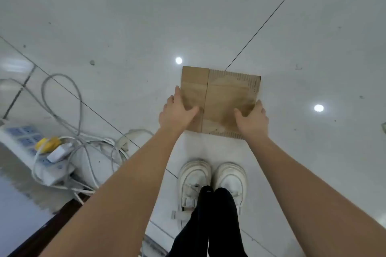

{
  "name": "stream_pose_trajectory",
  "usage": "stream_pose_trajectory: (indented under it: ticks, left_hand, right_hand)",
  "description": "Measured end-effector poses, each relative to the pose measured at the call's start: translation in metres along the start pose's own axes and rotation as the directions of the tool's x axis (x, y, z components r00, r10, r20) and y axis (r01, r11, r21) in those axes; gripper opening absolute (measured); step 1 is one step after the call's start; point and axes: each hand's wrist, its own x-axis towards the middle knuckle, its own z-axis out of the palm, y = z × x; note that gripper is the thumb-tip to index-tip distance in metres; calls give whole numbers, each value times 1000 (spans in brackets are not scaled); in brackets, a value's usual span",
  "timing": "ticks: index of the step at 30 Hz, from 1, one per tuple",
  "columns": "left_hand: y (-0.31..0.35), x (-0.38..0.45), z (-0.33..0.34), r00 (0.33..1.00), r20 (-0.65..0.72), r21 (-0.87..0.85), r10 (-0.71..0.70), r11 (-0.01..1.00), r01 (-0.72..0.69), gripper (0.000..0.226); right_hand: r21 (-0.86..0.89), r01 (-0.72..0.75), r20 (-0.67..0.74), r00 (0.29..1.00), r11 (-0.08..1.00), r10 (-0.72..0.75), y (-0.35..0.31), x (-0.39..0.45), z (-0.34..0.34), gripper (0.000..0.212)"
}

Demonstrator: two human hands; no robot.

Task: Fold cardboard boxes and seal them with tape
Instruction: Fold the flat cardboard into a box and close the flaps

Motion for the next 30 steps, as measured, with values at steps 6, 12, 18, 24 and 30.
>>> stream_pose_trajectory:
  ticks: [6,12,18,24,30]
  left_hand:
    - [11,20,21,991,-130,-42,-11,999,5,93]
    - [15,24,33,993,-114,-157,-42,987,24,96]
    - [7,3,14,995,-86,-185,58,980,-73,103]
    - [11,-60,-25,999,26,-190,-39,981,43,109]
    - [25,-149,-83,998,7,-235,-65,970,65,108]
  right_hand:
    - [77,16,-36,999,997,-14,-4,13,16,97]
    - [24,-19,-12,1000,1000,20,-5,12,25,103]
    - [-4,-64,17,998,998,64,-8,-8,15,116]
    - [-33,-23,87,996,999,26,-24,-65,-25,109]
    - [-163,56,106,994,985,-39,-52,-156,-85,103]
